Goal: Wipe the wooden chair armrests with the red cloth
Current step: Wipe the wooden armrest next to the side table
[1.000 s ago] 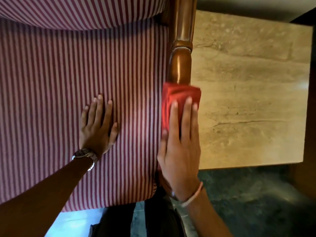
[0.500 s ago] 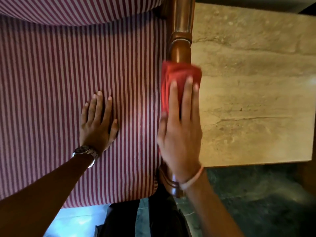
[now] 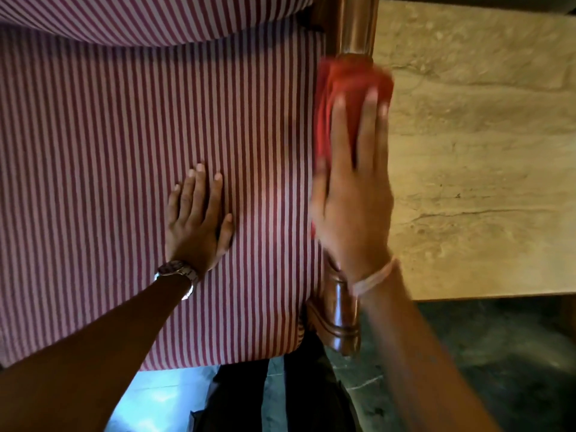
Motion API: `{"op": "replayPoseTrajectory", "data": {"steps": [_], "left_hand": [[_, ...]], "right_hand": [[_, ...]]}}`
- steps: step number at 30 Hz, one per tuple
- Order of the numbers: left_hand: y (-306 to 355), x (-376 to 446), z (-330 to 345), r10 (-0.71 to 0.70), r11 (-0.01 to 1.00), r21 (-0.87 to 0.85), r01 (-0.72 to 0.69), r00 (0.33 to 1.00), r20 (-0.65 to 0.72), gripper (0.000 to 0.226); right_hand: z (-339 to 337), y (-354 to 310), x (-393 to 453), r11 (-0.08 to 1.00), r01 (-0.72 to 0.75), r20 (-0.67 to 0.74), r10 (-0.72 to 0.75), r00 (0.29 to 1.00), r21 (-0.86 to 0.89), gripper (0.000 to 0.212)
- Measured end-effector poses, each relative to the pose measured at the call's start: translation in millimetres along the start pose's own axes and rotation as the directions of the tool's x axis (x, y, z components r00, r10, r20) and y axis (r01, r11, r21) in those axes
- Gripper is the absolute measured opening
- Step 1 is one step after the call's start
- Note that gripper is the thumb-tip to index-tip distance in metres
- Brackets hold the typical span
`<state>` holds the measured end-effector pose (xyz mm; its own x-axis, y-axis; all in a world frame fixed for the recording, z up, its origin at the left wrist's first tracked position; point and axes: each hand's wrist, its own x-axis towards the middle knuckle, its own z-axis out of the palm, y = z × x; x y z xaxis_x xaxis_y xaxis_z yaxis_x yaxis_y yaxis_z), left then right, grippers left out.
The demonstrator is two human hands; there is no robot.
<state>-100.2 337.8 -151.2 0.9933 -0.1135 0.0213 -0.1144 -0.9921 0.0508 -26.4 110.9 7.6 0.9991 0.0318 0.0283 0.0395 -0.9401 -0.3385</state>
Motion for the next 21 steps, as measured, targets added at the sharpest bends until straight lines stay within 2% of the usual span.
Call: {"op": "replayPoseTrajectory", "data": {"steps": [2, 4, 5, 8, 10, 17, 19, 21], "left_hand": [[-0.9, -2.3, -2.6, 0.0, 1.0, 0.018, 0.0, 1.0, 0.006, 0.069], [-2.0, -5.0, -2.0, 0.005, 1.0, -0.001, -0.005, 1.0, 0.006, 0.069], [-3.0, -5.6, -2.4, 0.007, 1.0, 0.007, -0.007, 1.0, 0.01, 0.069], [-0.3, -5.7, -1.8, 0.006, 1.0, 0.013, -0.006, 1.0, 0.006, 0.069], [-2.4, -4.9, 0.4, 0.006, 1.0, 0.014, -0.006, 1.0, 0.008, 0.07], [-2.9, -4.6, 3.9, 0.018, 1.0, 0.02, -0.018, 1.0, -0.026, 0.069], [-3.6, -4.8, 2.1, 0.013, 1.0, 0.024, -0.012, 0.999, -0.032, 0.069], [-2.9, -4.6, 2.1, 0.022, 0.999, 0.032, -0.021, 0.999, -0.045, 0.069]], "right_hand": [[5.0, -2.8, 54.3, 1.0, -0.007, -0.079, 0.006, 0.997, -0.013, 0.057], [8.7, -0.9, 50.6, 0.998, -0.012, -0.097, 0.006, 0.995, -0.061, 0.055], [8.3, -0.4, 23.7, 0.997, -0.006, -0.075, 0.0, 0.997, -0.08, 0.055], [-7.6, -2.7, -90.0, 0.997, -0.022, 0.118, 0.031, 0.993, -0.077, 0.063], [-10.0, -1.8, -116.8, 0.998, -0.035, 0.142, 0.042, 0.989, -0.054, 0.066], [5.3, 1.5, 49.8, 0.999, 0.006, -0.034, -0.007, 0.999, -0.042, 0.058], [3.9, 2.7, 25.4, 0.998, 0.014, -0.023, -0.016, 1.0, -0.06, 0.056], [-2.3, 0.8, -37.8, 0.998, -0.011, 0.047, 0.014, 0.999, -0.06, 0.06]]}}
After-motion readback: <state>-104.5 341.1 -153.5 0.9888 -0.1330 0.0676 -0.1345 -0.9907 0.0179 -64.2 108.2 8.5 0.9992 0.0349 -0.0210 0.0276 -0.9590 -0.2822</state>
